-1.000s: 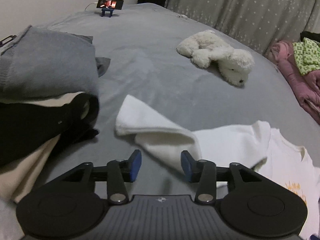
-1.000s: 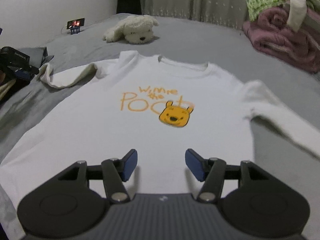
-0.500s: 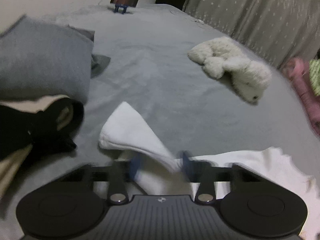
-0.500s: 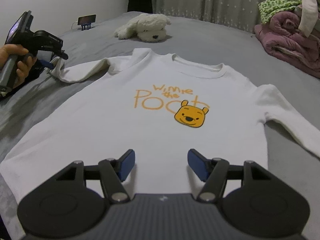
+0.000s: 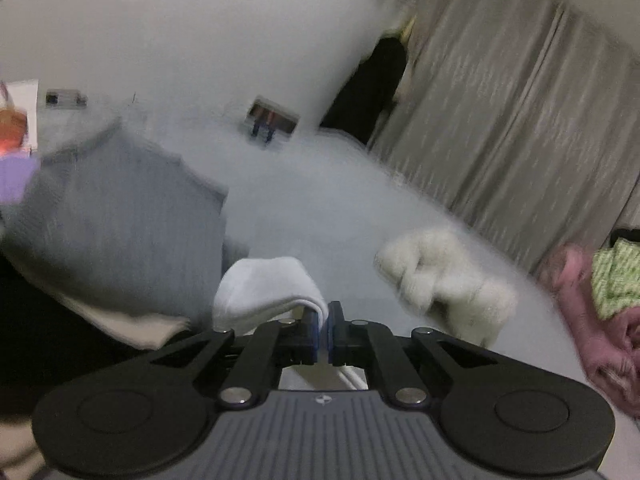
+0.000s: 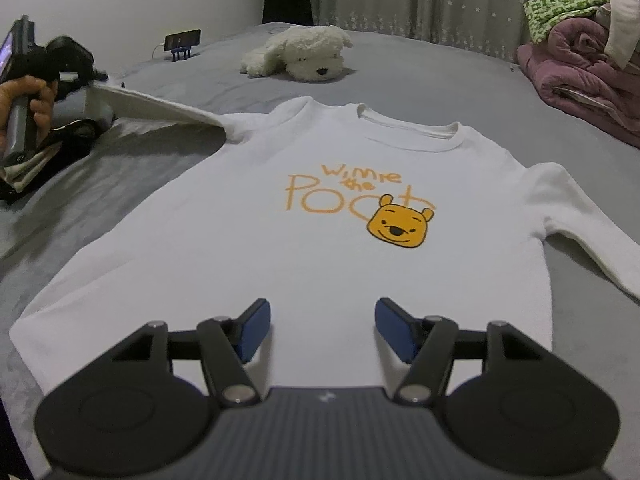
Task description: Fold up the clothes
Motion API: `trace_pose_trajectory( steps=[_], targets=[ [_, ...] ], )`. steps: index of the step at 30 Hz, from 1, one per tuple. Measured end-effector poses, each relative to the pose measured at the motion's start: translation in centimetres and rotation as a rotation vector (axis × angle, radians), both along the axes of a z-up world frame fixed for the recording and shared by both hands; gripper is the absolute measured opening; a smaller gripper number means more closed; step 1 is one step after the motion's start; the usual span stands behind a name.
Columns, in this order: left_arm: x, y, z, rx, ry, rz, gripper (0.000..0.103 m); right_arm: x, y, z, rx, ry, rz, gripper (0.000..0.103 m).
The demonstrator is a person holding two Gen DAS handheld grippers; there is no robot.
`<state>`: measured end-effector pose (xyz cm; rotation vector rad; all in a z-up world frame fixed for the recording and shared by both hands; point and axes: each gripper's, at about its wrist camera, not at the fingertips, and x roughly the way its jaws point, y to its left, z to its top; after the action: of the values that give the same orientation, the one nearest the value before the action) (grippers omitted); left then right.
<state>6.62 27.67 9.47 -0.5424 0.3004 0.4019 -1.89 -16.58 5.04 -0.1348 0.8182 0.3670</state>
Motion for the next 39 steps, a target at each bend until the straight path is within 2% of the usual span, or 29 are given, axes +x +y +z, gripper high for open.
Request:
trace_pose_trajectory(
  steps=[3,5,10,17,22,24,26,28,31,33,35,39],
  targets=[
    [1.2,-0.1,-0.7,0.045,0.012,0.0,0.003,0.1,0.5,-0.5,0.011,0.016,0.005,0.06],
    [1.9,0.5,-1.1,-0.002,0.006,-0.008,0.003,0.1,0.9,-0.8,0.018,0.024,0.008,0.06],
    [1.0,1.4,-0.5,-0.158,-0.106,-0.041,0.003,0.0,1.4,-1.0,0.016,0.025,0.027,0.061],
    [0.3,0.5,-1.1,-0.157,0.1,-0.011,0.003,0.5,1.2,-1.2,0.029,0.037,0.049,0.063],
    [-0.2,2.1,-3.5,-0.269,0.254,0.006,0.003,1.9,0.1,-0.1,0.082,0.026,0.029,0.062],
    [-0.1,2.1,-3.8,-0.254,0.315,0.008,0.004,2.6,0.1,0.4,0.105,0.017,0.02,0.062],
    [-0.6,2.3,-4.5,-0.298,0.369,0.011,0.004,3.4,0.6,0.6,0.117,0.023,0.011,0.062],
    [-1.2,2.5,-5.1,-0.365,0.385,0.002,0.004,4.7,2.2,1.0,0.108,0.022,0.026,0.062],
    [-1.6,3.2,-4.7,-0.358,0.356,0.01,0.006,7.3,5.9,2.4,0.109,-0.008,0.075,0.062],
    [-1.8,3.7,-4.5,-0.355,0.344,0.014,0.015,9.4,9.5,3.8,0.103,-0.04,0.152,0.062],
    [-1.8,4.1,-4.3,-0.352,0.338,0.016,0.021,11.4,13.5,4.8,0.079,-0.072,0.24,0.062],
    [-2.0,4.9,-3.9,-0.347,0.326,0.02,0.023,15.5,21.5,5.6,0.023,-0.079,0.408,0.058]
  ],
)
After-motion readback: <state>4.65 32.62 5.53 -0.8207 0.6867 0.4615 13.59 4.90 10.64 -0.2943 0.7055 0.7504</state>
